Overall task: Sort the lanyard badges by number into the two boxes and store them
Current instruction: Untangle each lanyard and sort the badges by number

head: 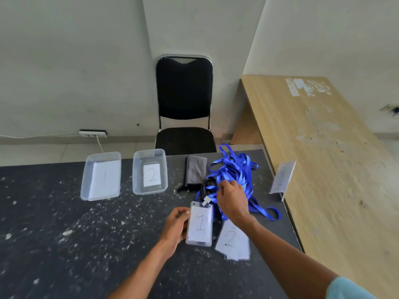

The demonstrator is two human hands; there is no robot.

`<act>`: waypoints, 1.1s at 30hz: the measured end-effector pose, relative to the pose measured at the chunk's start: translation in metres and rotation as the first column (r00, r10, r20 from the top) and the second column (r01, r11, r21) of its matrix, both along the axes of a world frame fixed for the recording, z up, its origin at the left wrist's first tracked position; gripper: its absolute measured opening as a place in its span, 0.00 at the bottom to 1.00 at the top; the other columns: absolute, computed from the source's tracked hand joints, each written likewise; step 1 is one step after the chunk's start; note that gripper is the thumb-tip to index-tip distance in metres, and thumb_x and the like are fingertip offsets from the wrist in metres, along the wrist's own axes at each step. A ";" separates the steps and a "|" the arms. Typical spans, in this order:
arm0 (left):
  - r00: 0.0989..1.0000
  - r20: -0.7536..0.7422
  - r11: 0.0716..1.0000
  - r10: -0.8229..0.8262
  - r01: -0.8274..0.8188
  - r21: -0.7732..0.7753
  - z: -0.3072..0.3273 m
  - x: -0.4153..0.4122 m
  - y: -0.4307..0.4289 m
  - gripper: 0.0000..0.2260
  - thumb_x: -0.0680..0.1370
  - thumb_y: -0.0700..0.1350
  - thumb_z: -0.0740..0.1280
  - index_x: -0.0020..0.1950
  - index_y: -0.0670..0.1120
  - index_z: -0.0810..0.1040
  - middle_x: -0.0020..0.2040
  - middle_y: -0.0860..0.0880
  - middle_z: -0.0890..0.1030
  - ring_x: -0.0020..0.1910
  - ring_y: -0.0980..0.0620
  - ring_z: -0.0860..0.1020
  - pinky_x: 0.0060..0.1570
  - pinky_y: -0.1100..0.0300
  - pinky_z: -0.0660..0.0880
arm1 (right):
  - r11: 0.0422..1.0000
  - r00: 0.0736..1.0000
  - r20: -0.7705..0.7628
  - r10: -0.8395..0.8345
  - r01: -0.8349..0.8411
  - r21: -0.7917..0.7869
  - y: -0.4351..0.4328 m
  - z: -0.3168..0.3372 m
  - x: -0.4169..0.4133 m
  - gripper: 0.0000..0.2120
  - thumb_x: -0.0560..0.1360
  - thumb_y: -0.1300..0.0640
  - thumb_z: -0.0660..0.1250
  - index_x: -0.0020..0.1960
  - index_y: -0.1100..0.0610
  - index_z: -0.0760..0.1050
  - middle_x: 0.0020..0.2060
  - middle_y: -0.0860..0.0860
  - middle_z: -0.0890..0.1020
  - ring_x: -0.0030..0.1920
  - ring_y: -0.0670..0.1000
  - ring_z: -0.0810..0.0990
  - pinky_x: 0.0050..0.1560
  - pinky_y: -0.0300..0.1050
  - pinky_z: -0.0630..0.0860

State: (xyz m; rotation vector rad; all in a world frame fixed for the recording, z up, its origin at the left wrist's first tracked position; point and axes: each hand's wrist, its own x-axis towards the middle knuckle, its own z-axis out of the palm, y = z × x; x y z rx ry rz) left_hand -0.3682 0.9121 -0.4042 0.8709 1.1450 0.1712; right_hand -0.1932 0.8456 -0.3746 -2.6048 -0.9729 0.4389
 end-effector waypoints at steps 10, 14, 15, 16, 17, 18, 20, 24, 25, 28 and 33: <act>0.994 0.029 0.990 0.105 -0.102 -0.093 -0.023 -0.017 0.036 0.04 0.82 0.38 0.59 0.49 0.41 0.72 0.46 0.39 0.83 0.45 0.41 0.80 0.47 0.41 0.78 | 0.997 0.959 -0.275 -0.067 0.053 -0.058 0.107 -0.019 0.022 0.10 0.82 0.59 0.57 0.60 0.64 0.68 0.47 0.63 0.74 0.49 0.53 0.75 0.48 0.42 0.71; 0.994 0.043 0.988 0.105 -0.099 -0.121 -0.025 -0.021 0.045 0.04 0.83 0.38 0.59 0.52 0.39 0.71 0.52 0.35 0.83 0.53 0.35 0.81 0.53 0.34 0.78 | 0.984 0.945 -0.288 -0.154 0.122 -0.128 0.127 -0.038 0.027 0.29 0.75 0.46 0.70 0.66 0.61 0.64 0.63 0.58 0.76 0.63 0.62 0.75 0.64 0.57 0.72; 0.994 0.047 0.987 0.102 -0.095 -0.129 -0.025 -0.022 0.046 0.04 0.83 0.39 0.59 0.53 0.38 0.71 0.52 0.35 0.83 0.54 0.35 0.81 0.53 0.34 0.78 | 0.976 0.939 -0.284 -0.194 0.155 -0.155 0.129 -0.042 0.028 0.31 0.74 0.44 0.71 0.67 0.60 0.64 0.63 0.57 0.76 0.64 0.61 0.74 0.64 0.58 0.71; 0.994 0.049 0.987 0.096 -0.089 -0.132 -0.024 -0.023 0.048 0.04 0.83 0.39 0.59 0.54 0.38 0.71 0.52 0.35 0.83 0.54 0.35 0.81 0.53 0.33 0.78 | 0.965 0.930 -0.284 -0.234 0.186 -0.188 0.131 -0.043 0.028 0.32 0.73 0.44 0.71 0.67 0.60 0.63 0.63 0.58 0.76 0.64 0.61 0.74 0.65 0.58 0.70; 0.995 0.050 0.988 0.089 -0.082 -0.132 -0.024 -0.024 0.049 0.05 0.83 0.39 0.59 0.55 0.38 0.71 0.52 0.35 0.83 0.54 0.35 0.82 0.53 0.33 0.78 | 0.957 0.917 -0.301 -0.261 0.204 -0.208 0.131 -0.044 0.028 0.32 0.73 0.44 0.72 0.67 0.61 0.63 0.62 0.59 0.76 0.64 0.62 0.74 0.65 0.58 0.71; 0.995 0.050 0.988 0.082 -0.075 -0.132 -0.024 -0.025 0.050 0.05 0.83 0.39 0.59 0.55 0.38 0.71 0.51 0.35 0.84 0.54 0.35 0.82 0.53 0.34 0.78 | 0.953 0.898 -0.339 -0.282 0.221 -0.209 0.132 -0.045 0.029 0.32 0.73 0.45 0.73 0.66 0.62 0.64 0.61 0.59 0.77 0.62 0.61 0.76 0.64 0.58 0.72; 0.996 0.046 0.989 0.072 -0.065 -0.132 -0.022 -0.025 0.050 0.06 0.83 0.39 0.58 0.56 0.38 0.70 0.51 0.36 0.84 0.54 0.35 0.82 0.51 0.35 0.79 | 0.952 0.859 -0.415 -0.300 0.244 -0.184 0.135 -0.046 0.032 0.29 0.72 0.47 0.73 0.65 0.62 0.69 0.57 0.59 0.79 0.59 0.60 0.78 0.61 0.58 0.75; 0.997 0.050 0.986 0.060 -0.051 -0.159 -0.017 -0.027 0.049 0.07 0.83 0.39 0.57 0.58 0.38 0.70 0.52 0.38 0.84 0.55 0.38 0.82 0.51 0.40 0.80 | 0.945 0.785 -0.570 -0.242 0.324 0.044 0.132 -0.027 0.032 0.22 0.74 0.51 0.69 0.64 0.59 0.72 0.49 0.52 0.80 0.51 0.55 0.80 0.56 0.56 0.79; 0.997 0.051 0.986 0.053 -0.044 -0.162 -0.015 -0.027 0.048 0.08 0.83 0.39 0.56 0.59 0.37 0.70 0.52 0.38 0.85 0.55 0.38 0.82 0.53 0.39 0.79 | 0.920 0.749 -0.626 -0.219 0.372 0.122 0.129 -0.016 0.032 0.20 0.75 0.54 0.68 0.64 0.59 0.71 0.47 0.52 0.79 0.49 0.54 0.79 0.53 0.54 0.80; 0.998 0.049 0.989 0.043 -0.036 -0.146 -0.009 -0.027 0.045 0.09 0.83 0.39 0.56 0.60 0.36 0.70 0.52 0.38 0.84 0.54 0.40 0.82 0.53 0.38 0.80 | 0.818 0.740 -0.665 -0.105 0.444 0.366 0.116 0.013 0.034 0.16 0.77 0.57 0.66 0.63 0.57 0.68 0.51 0.54 0.77 0.48 0.50 0.79 0.39 0.41 0.79; 0.995 0.076 0.990 0.058 -0.048 -0.135 0.006 -0.023 0.034 0.07 0.83 0.39 0.56 0.57 0.38 0.70 0.53 0.37 0.84 0.54 0.40 0.83 0.51 0.39 0.80 | 0.680 0.784 -0.619 0.045 0.430 0.594 0.089 0.055 0.041 0.16 0.78 0.55 0.69 0.62 0.54 0.67 0.53 0.55 0.81 0.50 0.51 0.83 0.41 0.38 0.80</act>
